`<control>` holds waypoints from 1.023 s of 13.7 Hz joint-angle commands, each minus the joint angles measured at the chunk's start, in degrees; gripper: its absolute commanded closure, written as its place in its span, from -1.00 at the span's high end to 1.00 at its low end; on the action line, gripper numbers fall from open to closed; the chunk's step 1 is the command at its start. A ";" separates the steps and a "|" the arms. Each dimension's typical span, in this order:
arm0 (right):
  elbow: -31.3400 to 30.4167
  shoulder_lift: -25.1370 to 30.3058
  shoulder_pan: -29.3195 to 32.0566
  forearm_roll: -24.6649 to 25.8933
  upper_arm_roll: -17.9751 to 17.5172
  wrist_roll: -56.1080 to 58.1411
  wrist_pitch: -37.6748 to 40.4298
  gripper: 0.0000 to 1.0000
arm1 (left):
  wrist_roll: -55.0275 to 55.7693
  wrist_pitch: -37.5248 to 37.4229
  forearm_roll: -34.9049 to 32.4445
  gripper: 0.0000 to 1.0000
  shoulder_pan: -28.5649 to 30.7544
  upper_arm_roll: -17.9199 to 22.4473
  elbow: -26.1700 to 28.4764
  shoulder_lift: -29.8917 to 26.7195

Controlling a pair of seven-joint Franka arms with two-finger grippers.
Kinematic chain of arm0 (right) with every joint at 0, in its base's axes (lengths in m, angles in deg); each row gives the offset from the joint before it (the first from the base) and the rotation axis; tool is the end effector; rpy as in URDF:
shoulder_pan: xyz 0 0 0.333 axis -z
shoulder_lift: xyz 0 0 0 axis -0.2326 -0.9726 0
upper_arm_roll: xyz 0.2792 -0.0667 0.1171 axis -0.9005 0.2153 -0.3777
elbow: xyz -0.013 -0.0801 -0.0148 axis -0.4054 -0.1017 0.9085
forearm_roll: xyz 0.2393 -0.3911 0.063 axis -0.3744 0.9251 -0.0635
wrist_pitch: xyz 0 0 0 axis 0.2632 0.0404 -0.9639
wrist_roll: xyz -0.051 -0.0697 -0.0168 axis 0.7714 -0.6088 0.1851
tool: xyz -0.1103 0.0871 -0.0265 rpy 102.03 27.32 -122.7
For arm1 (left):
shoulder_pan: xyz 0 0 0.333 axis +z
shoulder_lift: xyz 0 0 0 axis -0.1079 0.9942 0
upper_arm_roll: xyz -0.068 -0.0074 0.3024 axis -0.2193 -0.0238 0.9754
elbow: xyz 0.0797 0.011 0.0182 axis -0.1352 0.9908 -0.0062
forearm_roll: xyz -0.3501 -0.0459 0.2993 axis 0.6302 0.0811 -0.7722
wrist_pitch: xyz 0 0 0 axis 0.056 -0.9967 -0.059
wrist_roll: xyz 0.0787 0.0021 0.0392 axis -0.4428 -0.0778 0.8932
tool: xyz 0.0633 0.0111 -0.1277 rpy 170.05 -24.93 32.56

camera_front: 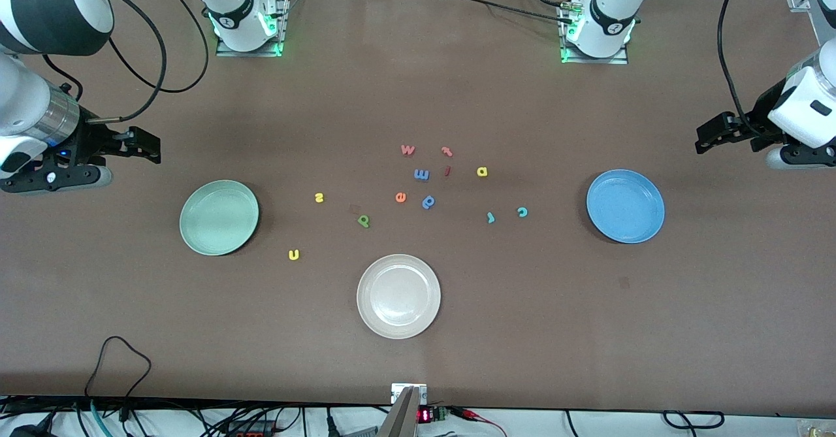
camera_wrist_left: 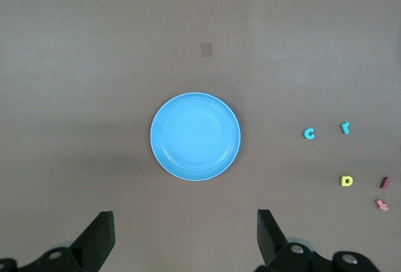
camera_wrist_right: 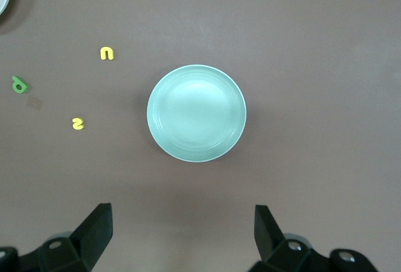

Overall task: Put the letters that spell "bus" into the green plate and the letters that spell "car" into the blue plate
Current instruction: 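Move both grippers from rest toward the letters beside the plates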

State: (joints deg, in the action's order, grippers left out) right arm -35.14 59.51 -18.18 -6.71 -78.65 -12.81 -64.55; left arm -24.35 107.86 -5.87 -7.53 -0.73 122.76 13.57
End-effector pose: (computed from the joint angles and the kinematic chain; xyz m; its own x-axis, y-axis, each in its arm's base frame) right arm 0.6639 0.0462 0.4858 0.9855 0.1483 -0.0825 0.1521 -0.9875 0.0420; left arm 0.6323 -0.0051 0.5235 0.9980 0.0548 -0.0317 0.0548 -0.9985 -0.0019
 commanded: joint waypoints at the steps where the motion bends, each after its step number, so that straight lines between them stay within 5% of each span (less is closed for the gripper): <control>1: 0.09 0.04 0.07 -0.71 0.06 -0.64 0.51 1.00 | -1.12 0.31 0.77 1.00 0.19 0.25 2.30 -2.32; 6: 0.09 -1.71 0.07 -0.88 -0.03 -0.73 -0.28 1.00 | -1.56 0.48 0.69 1.00 -0.24 0.16 2.65 -1.10; 9: 0.09 -6.54 -2.98 -0.53 -0.03 -0.55 -1.51 1.00 | -2.71 2.75 0.86 1.00 -2.52 -0.80 1.51 7.14; 14: -0.35 -16.65 -10.03 -0.27 -0.03 -7.40 -16.16 1.00 | -1.91 14.97 1.12 0.91 -10.25 -1.95 -0.15 20.60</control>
State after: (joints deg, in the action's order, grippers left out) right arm -36.14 46.21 -26.97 -6.91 -78.98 -17.61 -76.37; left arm -25.80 121.22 -5.79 -15.13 -2.96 125.69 29.34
